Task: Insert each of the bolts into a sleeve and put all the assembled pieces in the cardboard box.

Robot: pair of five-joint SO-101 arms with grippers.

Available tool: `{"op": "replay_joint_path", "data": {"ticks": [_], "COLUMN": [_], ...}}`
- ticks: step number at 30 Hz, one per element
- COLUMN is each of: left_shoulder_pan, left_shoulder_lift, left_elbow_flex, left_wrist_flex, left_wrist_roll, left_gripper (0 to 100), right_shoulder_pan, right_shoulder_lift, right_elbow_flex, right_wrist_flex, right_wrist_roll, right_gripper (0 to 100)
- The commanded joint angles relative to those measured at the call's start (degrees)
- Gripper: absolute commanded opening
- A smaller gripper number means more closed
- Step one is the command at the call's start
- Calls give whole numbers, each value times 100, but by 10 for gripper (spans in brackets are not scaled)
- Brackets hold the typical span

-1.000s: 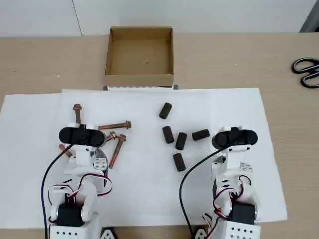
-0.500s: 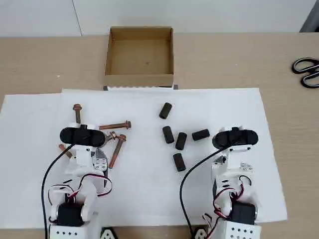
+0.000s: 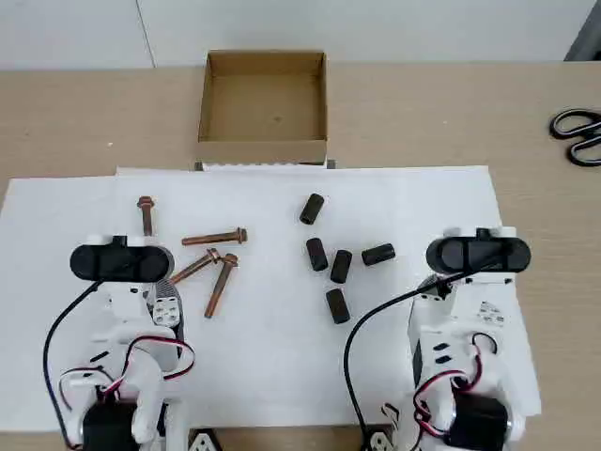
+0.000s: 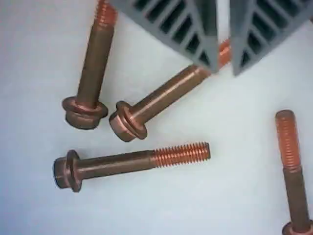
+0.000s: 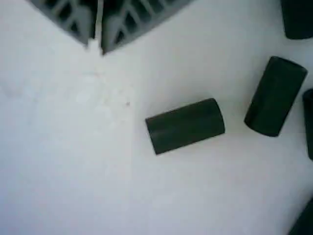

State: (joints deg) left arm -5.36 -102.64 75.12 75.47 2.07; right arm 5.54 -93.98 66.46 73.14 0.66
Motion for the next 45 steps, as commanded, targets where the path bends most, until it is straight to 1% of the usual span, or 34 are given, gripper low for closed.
{"op": "replay_joint_path", "data": {"ticks": [1,4,8,11,14,16,21,23,27,30,34,37,40,42,45], "left_shoulder_pan": [-26,-26,-9,-18,-18,-9,-9,-26,-26,-18,-18,-18,9,18,18], "left_shoulder_lift": [501,1310,2629,3684,4712,5319,6637,7095,7851,8308,8879,9266,9600,9829,10092], "left_elbow_flex": [-505,-963,-1842,-2448,-2888,-3108,-3415,-3486,-3618,-3626,-3609,-3635,-3635,-3626,-3644], "left_wrist_flex": [220,281,255,299,290,255,97,44,-202,-484,-941,-1187,-1371,-1495,-1626], "left_wrist_roll": [26,123,800,835,835,633,-1046,-1231,-1248,-1240,-1231,-1231,-1231,-1240,-1257], "left_gripper": [6,6,10,12,12,12,24,45,85,87,87,87,87,87,87], "right_shoulder_pan": [22,13,13,13,31,22,-75,-242,-699,-1059,-1596,-1868,-2018,-2132,-2325], "right_shoulder_lift": [1103,2264,3793,4848,5754,6237,7143,7433,7846,8110,8418,8699,8945,9103,9323], "right_elbow_flex": [-1002,-1952,-3314,-4176,-4967,-5415,-6040,-6057,-6057,-6057,-6207,-6585,-7007,-7191,-7288], "right_wrist_flex": [31,356,1191,1824,2211,2352,2404,2404,2404,2378,2316,2352,2352,2343,2334], "right_wrist_roll": [-88,-70,-88,-79,-79,-70,-62,-88,-229,-554,-607,-730,-1222,-1433,-1486], "right_gripper": [4,4,4,4,4,4,4,4,5,5,7,56,110,128,135]}}
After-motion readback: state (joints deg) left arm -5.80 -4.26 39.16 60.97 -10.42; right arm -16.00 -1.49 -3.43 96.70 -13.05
